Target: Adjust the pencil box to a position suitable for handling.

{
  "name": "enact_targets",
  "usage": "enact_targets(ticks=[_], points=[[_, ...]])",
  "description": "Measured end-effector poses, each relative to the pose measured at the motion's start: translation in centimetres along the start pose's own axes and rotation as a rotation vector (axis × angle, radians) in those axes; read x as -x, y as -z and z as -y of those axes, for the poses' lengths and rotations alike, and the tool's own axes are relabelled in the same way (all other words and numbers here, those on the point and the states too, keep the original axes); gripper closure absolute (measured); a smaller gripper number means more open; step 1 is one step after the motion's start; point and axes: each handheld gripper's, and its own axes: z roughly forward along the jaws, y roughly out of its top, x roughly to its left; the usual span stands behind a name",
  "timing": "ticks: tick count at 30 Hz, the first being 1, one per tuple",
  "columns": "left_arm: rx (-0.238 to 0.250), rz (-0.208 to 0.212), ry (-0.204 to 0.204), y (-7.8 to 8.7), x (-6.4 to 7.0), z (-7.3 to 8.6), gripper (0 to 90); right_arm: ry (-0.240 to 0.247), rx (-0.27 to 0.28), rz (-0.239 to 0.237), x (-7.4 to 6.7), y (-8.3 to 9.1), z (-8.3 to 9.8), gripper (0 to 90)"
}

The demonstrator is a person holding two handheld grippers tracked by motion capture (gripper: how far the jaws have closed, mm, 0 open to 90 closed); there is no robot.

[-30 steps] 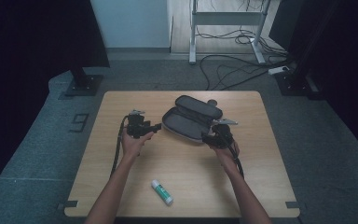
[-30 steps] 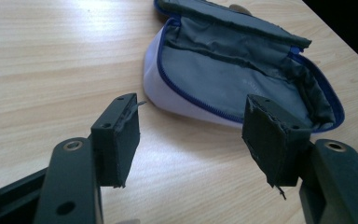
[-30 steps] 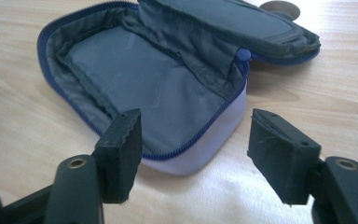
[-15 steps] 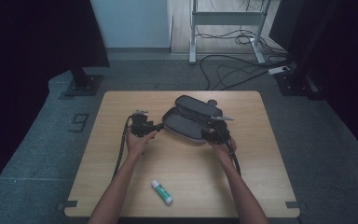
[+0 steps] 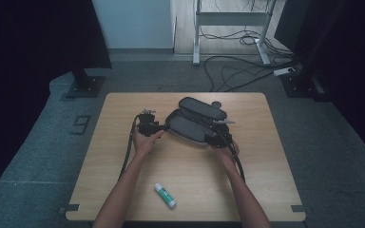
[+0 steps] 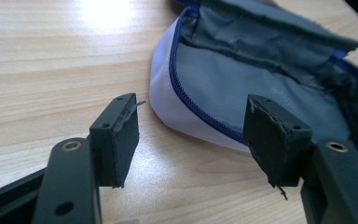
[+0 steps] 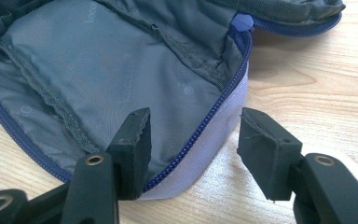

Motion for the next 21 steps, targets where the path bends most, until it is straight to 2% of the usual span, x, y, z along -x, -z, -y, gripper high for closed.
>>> enact_targets(ticks=[6, 10, 21], points=[[-0.014, -0.005, -0.013, -1.2, 0.6, -0.1, 36.1, 0.006, -0.009, -0.005, 0.0, -0.3, 0.2, 47.2], [-0.020, -0.015, -0.003, -1.8, 0.5, 0.0, 36.3, 0.006, -0.014, -0.008, -0.1, -0.3, 0.2, 50.5], [-0.030, -0.040, -0.002, -2.7, 0.5, 0.2, 40.2, 0.020, -0.022, -0.005, -0.3, -0.4, 0.4, 58.8]])
